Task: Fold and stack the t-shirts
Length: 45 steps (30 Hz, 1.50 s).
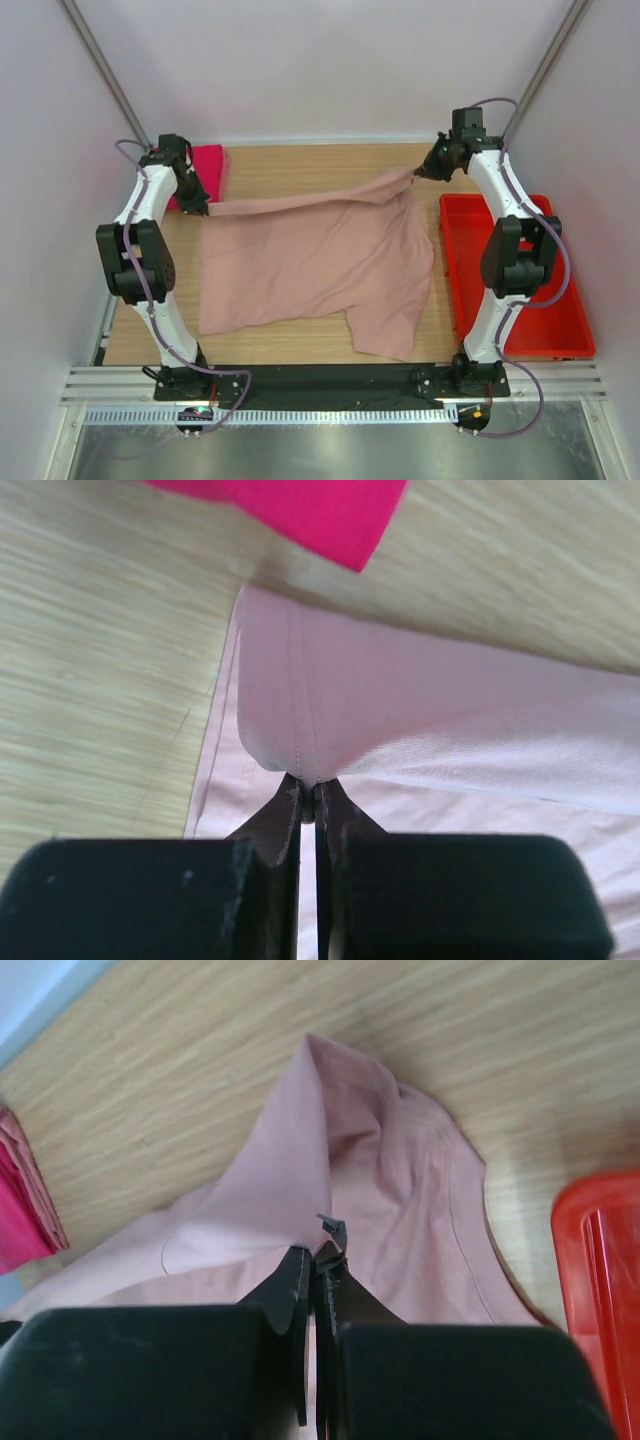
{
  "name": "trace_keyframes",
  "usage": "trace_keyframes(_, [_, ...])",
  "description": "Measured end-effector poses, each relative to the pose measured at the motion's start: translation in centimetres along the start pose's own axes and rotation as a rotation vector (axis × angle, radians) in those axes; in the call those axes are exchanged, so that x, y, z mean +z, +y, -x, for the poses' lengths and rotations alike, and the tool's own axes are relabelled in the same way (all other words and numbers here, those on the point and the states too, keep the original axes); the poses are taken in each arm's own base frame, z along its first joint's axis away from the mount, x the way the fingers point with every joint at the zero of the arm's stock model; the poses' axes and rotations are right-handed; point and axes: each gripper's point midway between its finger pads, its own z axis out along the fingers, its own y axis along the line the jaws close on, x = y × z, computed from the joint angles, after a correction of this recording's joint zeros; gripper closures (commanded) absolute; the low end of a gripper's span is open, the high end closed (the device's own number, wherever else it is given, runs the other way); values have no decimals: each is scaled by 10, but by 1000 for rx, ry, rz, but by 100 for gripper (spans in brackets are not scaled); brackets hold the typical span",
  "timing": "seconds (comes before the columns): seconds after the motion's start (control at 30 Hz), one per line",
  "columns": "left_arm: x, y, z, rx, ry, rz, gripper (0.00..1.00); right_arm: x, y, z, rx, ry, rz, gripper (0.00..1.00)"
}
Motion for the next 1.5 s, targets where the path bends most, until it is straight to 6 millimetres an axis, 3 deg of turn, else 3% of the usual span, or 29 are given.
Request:
trace_keyframes(0.27, [5, 10, -26, -3, 88, 35, 100, 3, -40, -58, 24, 165, -114, 99])
trace_keyframes(0.43, [10, 16, -38, -4, 125, 56, 100, 2, -56, -78, 18, 216, -158, 99])
trace_keyframes(0.83, [38, 30, -70, -10, 262, 110, 100, -1, -60, -79, 0, 222, -177, 99])
trace_keyframes(1.5, [52, 40, -87, -17, 331, 157, 100, -3, -64, -86, 6, 245, -188, 99])
